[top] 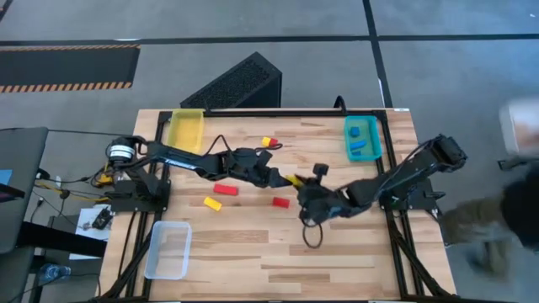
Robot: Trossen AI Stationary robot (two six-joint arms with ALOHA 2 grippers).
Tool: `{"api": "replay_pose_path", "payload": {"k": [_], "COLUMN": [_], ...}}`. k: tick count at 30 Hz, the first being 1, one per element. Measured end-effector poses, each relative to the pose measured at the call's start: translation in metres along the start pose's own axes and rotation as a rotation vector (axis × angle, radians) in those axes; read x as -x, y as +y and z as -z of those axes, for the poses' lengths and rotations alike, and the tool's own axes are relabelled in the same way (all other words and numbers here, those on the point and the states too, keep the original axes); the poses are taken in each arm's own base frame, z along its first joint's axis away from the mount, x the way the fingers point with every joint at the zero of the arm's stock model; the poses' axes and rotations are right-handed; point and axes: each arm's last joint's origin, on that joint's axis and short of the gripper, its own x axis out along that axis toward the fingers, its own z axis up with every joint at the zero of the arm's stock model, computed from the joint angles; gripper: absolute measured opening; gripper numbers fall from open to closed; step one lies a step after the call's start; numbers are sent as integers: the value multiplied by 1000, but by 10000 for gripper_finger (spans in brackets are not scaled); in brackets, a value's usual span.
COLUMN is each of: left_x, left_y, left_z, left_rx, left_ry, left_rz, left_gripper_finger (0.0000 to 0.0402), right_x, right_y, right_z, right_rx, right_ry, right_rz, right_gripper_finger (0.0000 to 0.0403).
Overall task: Sort & place blocks by color
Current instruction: Put the yellow rectangle wooden block into the yellow bin
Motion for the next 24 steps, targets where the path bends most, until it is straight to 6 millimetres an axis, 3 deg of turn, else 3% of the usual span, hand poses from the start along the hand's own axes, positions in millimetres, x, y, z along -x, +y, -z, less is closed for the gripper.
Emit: {"api": "replay_pose_path", "payload": {"k": [5,12,19,24], "left_x": [5,15,23,28], "left_y": [6,5,9,12], "left_z": [-20,-51,-69,-78], "left_rx": [-8,-63,-113,-112], "left_ry": [-45,-150,-127,-128], "left_rz": [-4,93,141,146], "left_gripper_finger": [208,142,85,70], "right_x": [-13,-28,-41,-49], "right_y": [-18,-33,-47,-58], "right_z": [-9,-10,-13,-17], "right_rx": [45,93,61,43], "right_ry": [18,41,28,-6], "right_rz": [51,51,82,78], "right_gripper_finger": [76,76,87,89]}}
